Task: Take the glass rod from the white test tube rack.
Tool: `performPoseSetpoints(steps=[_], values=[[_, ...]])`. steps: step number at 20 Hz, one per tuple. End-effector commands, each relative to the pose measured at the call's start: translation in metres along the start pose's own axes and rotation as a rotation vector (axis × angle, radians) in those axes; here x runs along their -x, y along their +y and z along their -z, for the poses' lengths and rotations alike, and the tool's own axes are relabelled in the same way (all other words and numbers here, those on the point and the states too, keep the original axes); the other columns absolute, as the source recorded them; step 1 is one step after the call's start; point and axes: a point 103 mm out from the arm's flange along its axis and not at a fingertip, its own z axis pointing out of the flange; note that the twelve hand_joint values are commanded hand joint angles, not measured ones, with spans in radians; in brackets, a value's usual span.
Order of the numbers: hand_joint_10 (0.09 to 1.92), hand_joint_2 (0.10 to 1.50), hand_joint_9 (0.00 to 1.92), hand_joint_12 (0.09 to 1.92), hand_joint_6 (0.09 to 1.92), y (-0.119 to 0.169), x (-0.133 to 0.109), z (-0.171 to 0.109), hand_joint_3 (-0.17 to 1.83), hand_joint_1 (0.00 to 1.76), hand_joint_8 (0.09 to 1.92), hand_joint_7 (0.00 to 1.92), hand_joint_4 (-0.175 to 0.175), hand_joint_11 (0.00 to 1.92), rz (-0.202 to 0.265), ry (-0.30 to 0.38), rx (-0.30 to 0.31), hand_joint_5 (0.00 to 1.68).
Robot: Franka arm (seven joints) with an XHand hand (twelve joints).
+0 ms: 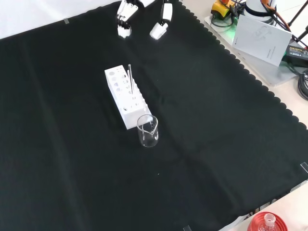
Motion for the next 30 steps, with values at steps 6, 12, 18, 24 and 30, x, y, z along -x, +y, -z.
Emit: performPoseSetpoints(steps=[6,12,18,24,30], values=[[0.83,0.71,0.70,1.28,0.97,0.011,-0.012,-0.026,0.68,0.86,1.01,0.44,-0.175,0.65,0.025,0.016,-0.025,0.16],[0.83,0.70,0.71,1.28,0.98,0.018,-0.015,-0.039,0.68,0.86,1.01,0.45,-0.175,0.65,0.028,0.007,-0.056,0.17],[0.83,0.69,0.71,1.28,0.98,0.026,-0.017,-0.049,0.68,0.84,1.01,0.46,-0.175,0.66,0.047,0.020,-0.085,0.15],[0.83,0.68,0.72,1.28,0.98,0.040,-0.007,-0.044,0.68,0.84,1.01,0.46,-0.175,0.66,0.039,0.006,-0.102,0.15],[0.83,0.68,0.73,1.28,0.99,0.056,0.001,-0.040,0.68,0.84,1.01,0.48,-0.175,0.67,0.038,-0.001,-0.103,0.16]])
